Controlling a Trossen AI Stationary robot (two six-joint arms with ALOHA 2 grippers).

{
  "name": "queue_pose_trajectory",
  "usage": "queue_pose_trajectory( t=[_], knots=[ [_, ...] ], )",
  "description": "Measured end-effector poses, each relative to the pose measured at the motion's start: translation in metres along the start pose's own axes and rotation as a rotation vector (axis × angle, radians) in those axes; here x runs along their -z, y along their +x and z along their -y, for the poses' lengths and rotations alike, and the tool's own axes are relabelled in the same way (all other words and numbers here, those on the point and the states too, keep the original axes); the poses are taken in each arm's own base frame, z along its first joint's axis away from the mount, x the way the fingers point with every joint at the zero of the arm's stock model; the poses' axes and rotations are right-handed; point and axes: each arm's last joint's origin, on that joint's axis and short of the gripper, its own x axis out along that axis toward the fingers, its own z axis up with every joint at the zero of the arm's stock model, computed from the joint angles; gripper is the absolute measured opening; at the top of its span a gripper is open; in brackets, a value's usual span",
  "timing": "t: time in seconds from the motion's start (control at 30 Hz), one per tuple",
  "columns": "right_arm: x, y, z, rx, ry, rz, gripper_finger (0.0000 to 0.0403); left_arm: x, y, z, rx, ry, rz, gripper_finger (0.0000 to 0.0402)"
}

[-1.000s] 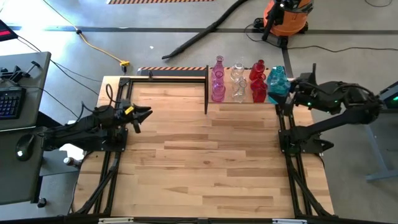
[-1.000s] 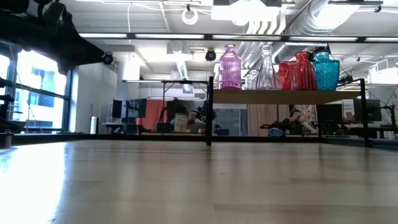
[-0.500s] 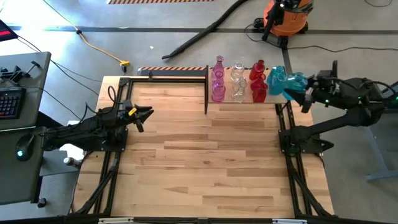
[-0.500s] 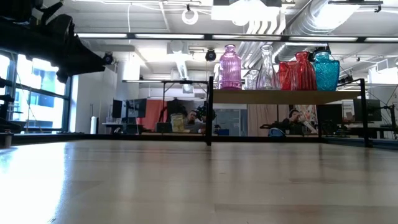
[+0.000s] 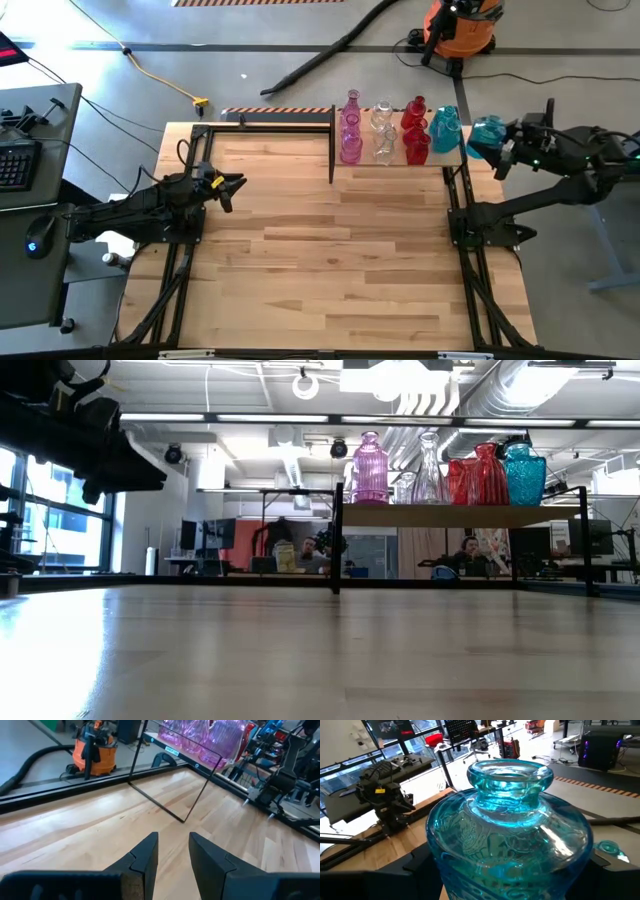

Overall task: Sort vases onto shelf
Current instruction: Put the blue vase on the shelf aligned with the other blue vase

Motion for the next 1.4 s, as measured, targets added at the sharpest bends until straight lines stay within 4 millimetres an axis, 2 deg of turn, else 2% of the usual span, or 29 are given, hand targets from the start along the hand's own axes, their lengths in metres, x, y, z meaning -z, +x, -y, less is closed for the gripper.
queue_pose_trajectory(
  t=[0.33,0.47,1.1,1.4],
  knots=[
    [0.003,-0.01,0.011,-0.008,-0.015,0.019,0.0281,0.001,0.0,-0.003,-0.067,0.016,0.004,0.0101],
    [0.009,-0.007,0.012,0.005,-0.037,0.013,0.0281,0.002,0.0,-0.003,-0.07,0.019,-0.002,0.0101],
    [0.076,0.029,0.01,0.02,-0.018,0.011,0.0281,0.002,0.0,-0.003,-0.064,-0.007,0.001,0.0101],
    [0.098,0.045,0.006,0.035,-0.063,-0.028,0.0281,0.002,0.0,-0.003,-0.064,-0.008,0.001,0.0101]
  ],
)
